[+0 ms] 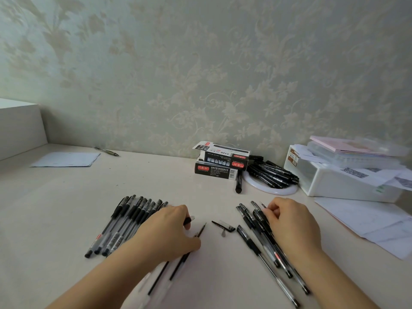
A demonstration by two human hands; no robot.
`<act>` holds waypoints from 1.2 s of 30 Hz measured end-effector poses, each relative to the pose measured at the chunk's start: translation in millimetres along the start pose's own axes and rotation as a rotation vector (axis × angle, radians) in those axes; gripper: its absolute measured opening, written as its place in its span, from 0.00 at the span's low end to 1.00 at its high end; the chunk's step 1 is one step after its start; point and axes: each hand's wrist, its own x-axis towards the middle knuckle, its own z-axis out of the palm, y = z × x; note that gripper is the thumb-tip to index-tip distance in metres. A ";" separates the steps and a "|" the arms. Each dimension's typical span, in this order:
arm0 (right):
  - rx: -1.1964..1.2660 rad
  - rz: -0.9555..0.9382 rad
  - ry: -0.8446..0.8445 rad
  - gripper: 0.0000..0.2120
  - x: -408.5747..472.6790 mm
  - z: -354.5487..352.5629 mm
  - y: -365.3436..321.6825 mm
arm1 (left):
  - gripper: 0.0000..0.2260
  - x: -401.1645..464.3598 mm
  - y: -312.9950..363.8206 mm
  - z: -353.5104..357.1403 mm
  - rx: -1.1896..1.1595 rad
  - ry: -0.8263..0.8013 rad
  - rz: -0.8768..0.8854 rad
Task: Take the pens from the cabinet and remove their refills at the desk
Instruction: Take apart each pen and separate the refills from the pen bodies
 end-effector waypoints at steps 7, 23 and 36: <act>-0.025 0.009 -0.053 0.06 -1.0 0.2 -0.8 | 0.05 -0.7 1.7 -2.9 -0.020 0.000 0.017; 0.223 -0.227 0.085 0.05 -12.9 7.9 -26.2 | 0.07 15.9 -2.6 14.4 0.196 0.195 0.002; 0.212 -0.310 0.040 0.06 -16.2 11.2 -30.9 | 0.02 20.3 6.1 15.3 0.320 0.179 -0.080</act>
